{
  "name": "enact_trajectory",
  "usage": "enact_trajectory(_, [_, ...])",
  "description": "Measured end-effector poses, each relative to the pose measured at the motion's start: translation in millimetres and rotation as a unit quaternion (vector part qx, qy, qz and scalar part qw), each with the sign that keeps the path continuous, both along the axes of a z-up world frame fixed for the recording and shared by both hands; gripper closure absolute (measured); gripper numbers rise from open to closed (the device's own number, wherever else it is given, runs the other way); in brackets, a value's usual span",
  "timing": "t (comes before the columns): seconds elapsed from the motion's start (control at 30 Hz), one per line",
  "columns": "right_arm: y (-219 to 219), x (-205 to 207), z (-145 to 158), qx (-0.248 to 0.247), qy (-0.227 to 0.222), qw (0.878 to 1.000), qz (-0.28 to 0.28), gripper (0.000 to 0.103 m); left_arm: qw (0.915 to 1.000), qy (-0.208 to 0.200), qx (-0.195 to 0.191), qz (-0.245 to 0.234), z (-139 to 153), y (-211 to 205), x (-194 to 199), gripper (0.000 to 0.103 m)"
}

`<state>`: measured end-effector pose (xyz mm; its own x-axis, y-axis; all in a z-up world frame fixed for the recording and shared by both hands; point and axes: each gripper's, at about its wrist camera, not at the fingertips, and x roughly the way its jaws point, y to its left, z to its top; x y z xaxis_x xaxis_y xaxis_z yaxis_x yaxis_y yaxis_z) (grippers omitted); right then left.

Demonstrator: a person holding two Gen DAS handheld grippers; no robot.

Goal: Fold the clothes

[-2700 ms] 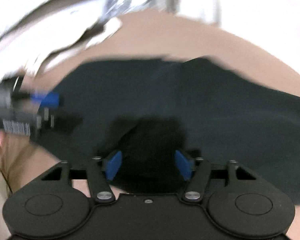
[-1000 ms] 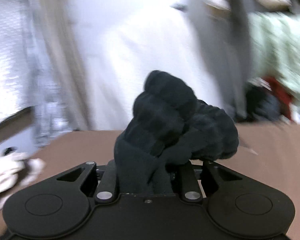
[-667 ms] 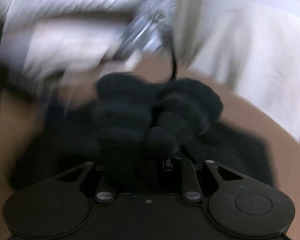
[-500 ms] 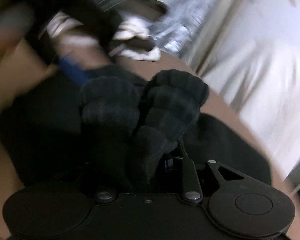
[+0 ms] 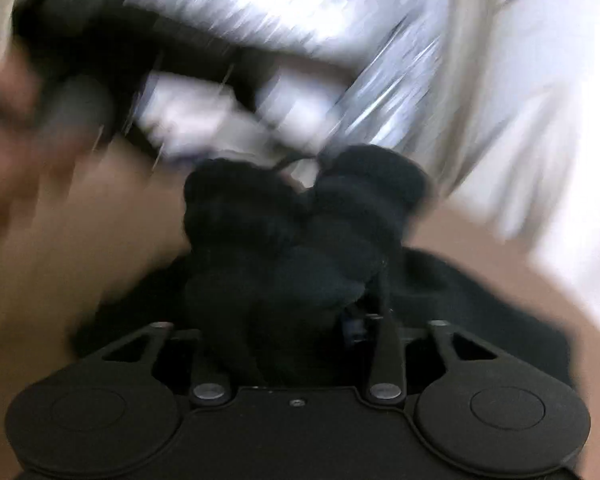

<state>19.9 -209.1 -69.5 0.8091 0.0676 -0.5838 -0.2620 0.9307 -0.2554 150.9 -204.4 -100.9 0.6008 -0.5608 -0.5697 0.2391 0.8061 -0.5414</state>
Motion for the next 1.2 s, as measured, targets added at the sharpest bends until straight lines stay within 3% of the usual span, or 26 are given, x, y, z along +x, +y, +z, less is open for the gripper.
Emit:
enact_trajectory(0.1, [13, -12, -3, -0.070, 0.006, 0.997, 0.025, 0.053, 0.9992, 0.019, 0.034, 0.004, -6, -3, -1, 0.026])
enact_trajectory(0.17, [9, -29, 17, -0.059, 0.022, 0.997, 0.053, 0.044, 0.9992, 0.017, 0.035, 0.007, -4, -1, -6, 0.025])
enact_trajectory(0.23, [-6, -48, 39, -0.010, 0.029, 0.997, 0.076, 0.034, 0.9992, 0.020, 0.035, 0.005, 0, 1, -6, 0.025])
enact_trajectory(0.3, [-21, -66, 57, 0.039, 0.032, 0.994, 0.094, 0.033, 0.9993, 0.014, 0.033, -0.004, 7, 1, -9, 0.025])
enact_trajectory(0.43, [-72, -84, 80, 0.131, 0.032, 0.990, 0.037, 0.033, 0.9993, 0.011, 0.023, -0.028, 19, -2, -13, 0.025])
enact_trajectory(0.53, [-129, -87, 76, 0.254, 0.054, 0.964, -0.052, 0.033, 0.9982, 0.021, 0.019, -0.054, 19, -18, -11, 0.020])
enact_trajectory(0.6, [-164, -82, 60, 0.312, 0.083, 0.940, -0.114, 0.033, 0.9973, 0.027, 0.049, -0.047, 13, -33, -5, 0.021])
enact_trajectory(0.63, [-180, -80, 50, 0.328, 0.098, 0.928, -0.144, 0.033, 0.9952, 0.028, 0.087, -0.035, 7, -43, -2, 0.043])
enact_trajectory(0.67, [-185, -72, 42, 0.334, 0.109, 0.921, -0.169, 0.033, 0.9902, 0.029, 0.132, -0.033, 1, -53, -1, 0.077])
enact_trajectory(0.73, [-181, -67, 25, 0.326, 0.127, 0.915, -0.202, 0.033, 0.9780, -0.005, 0.207, -0.030, -2, -68, -10, 0.081])
enact_trajectory(0.77, [-181, -66, 17, 0.323, 0.134, 0.912, -0.213, 0.033, 0.9720, -0.047, 0.230, -0.017, 6, -72, -21, 0.087])
enact_trajectory(0.8, [-185, -64, 10, 0.321, 0.140, 0.910, -0.223, 0.033, 0.9632, -0.097, 0.250, -0.001, 18, -73, -34, 0.102])
enact_trajectory(0.83, [-190, -63, 6, 0.324, 0.143, 0.907, -0.228, 0.033, 0.9516, -0.152, 0.266, 0.021, 32, -72, -48, 0.101])
enact_trajectory(0.9, [-196, -61, 2, 0.328, 0.145, 0.905, -0.230, 0.033, 0.9390, -0.184, 0.285, 0.056, 45, -66, -58, 0.103])
enact_trajectory(0.93, [-194, -62, 3, 0.318, 0.147, 0.908, -0.229, 0.033, 0.9411, -0.164, 0.290, 0.058, 42, -61, -54, 0.103])
enact_trajectory(1.0, [-185, -58, 3, 0.292, 0.158, 0.918, -0.215, 0.033, 0.9572, -0.080, 0.276, 0.037, 21, -48, -40, 0.103])
enact_trajectory(1.07, [-176, -53, 2, 0.264, 0.169, 0.929, -0.199, 0.032, 0.9681, -0.015, 0.247, 0.037, 0, -35, -35, 0.103])
enact_trajectory(1.2, [-163, -63, 18, 0.221, 0.176, 0.941, -0.184, 0.032, 0.9817, 0.004, 0.185, 0.045, -1, -17, -39, 0.100])
